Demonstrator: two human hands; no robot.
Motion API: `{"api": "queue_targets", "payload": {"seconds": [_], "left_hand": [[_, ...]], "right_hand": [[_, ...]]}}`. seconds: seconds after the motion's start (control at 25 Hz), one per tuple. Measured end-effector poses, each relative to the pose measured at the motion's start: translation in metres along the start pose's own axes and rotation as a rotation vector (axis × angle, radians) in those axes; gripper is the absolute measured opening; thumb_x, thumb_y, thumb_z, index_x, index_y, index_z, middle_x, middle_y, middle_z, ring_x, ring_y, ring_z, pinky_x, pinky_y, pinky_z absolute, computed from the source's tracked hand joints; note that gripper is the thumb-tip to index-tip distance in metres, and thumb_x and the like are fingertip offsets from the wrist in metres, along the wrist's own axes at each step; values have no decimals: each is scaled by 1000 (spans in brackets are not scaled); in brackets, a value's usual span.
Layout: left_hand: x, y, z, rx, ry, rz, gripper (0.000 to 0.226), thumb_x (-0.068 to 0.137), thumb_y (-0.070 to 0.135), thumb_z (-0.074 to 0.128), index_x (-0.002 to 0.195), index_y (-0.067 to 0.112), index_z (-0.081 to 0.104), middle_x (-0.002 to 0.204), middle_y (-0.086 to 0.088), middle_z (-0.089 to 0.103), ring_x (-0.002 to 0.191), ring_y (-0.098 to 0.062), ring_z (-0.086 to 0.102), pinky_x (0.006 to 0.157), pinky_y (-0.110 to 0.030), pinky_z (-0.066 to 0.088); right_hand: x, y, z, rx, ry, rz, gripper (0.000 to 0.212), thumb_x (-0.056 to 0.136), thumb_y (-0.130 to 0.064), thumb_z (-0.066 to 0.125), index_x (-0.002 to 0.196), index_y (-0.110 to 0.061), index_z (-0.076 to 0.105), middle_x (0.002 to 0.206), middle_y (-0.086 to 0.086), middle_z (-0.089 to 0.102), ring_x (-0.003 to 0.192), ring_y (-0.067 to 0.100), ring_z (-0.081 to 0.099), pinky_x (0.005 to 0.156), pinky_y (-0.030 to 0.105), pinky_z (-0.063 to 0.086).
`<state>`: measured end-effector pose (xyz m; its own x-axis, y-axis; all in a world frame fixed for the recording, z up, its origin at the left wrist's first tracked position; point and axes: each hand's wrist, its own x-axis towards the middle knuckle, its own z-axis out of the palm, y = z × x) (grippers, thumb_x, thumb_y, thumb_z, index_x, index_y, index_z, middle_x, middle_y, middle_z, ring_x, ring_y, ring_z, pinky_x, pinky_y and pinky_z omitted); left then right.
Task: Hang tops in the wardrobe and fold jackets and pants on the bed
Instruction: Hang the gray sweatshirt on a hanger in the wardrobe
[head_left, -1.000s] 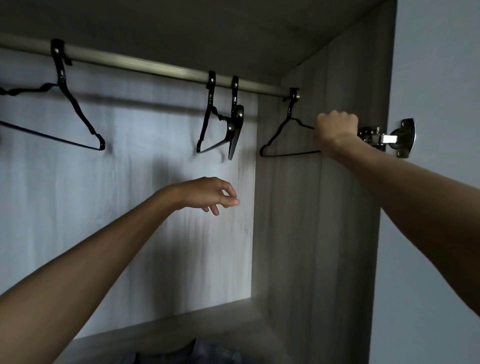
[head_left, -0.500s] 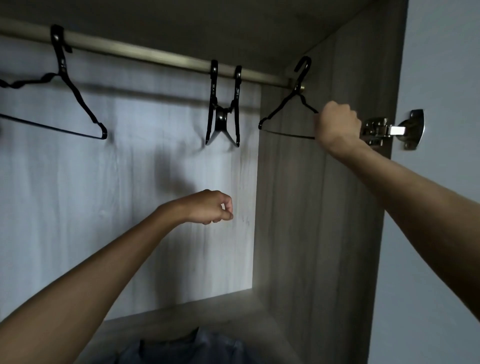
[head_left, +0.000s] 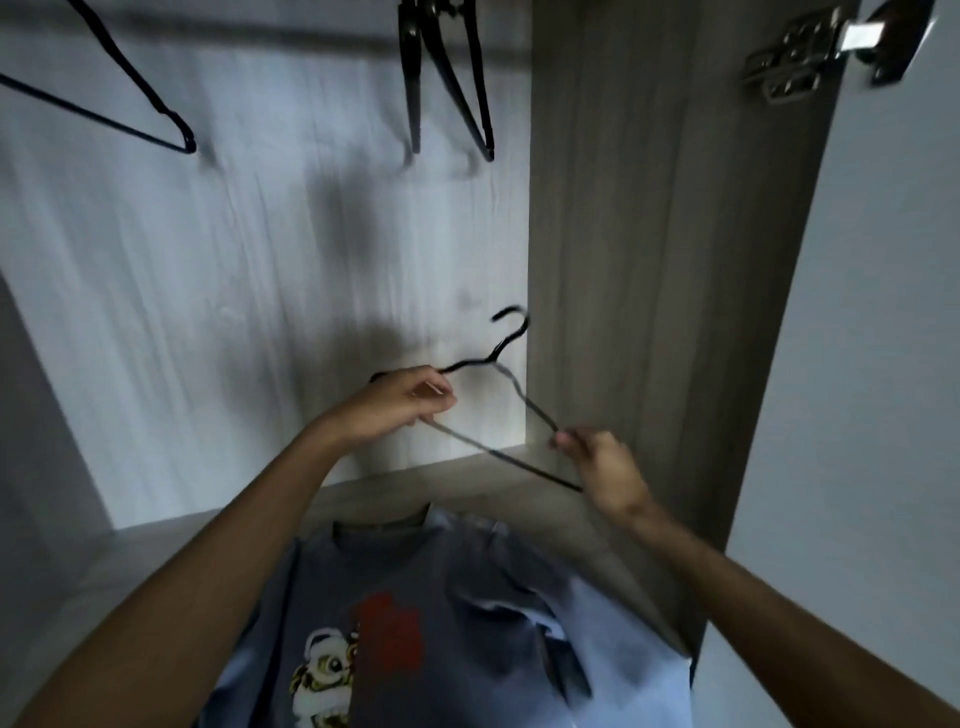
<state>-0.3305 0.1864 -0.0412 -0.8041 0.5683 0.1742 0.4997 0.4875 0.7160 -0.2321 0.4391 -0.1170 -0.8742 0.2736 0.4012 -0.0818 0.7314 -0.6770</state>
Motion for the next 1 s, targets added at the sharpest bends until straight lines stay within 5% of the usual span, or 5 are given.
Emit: {"api": "queue_targets", "payload": {"seconds": [0.24,0.56,0.72,0.88,1.0], "left_hand": [[-53,-108,6,555,221,-323,75,90,47,65,150,14,34,152,-13,38,141,-32,31,115,-38,25],[-74,-191,-17,625,64,-291,38,100,47,44,111,20,69,100,-6,70,86,-23,63,74,-31,45],[-45,-212,-2,367,-122,-272,35,97,45,52,73,24,66,85,-2,70,81,-21,65,86,-39,50],[-30,-226,16,67,-85,-307,26,87,42,68,92,17,71,89,-5,71,84,-21,66,82,-41,51],[-26,-250,20,28,328,-357,26,89,31,67,97,7,70,98,-13,69,90,-20,63,81,-43,48]], "right_hand": [[-15,17,83,546,-564,151,18,98,-14,55,95,-6,70,70,-7,65,60,-3,57,60,17,43],[30,20,147,302,-805,100,19,100,-20,52,98,-18,70,83,0,65,71,11,61,71,22,52],[42,-25,198,326,-623,60,28,98,-38,54,103,-13,66,85,2,67,68,5,62,68,26,52],[64,-30,239,130,-426,33,41,98,-50,50,78,-18,66,76,1,70,71,13,65,70,31,48],[90,-5,245,-177,-309,56,51,101,-51,37,89,-11,64,97,13,70,94,32,65,75,36,44]]}}
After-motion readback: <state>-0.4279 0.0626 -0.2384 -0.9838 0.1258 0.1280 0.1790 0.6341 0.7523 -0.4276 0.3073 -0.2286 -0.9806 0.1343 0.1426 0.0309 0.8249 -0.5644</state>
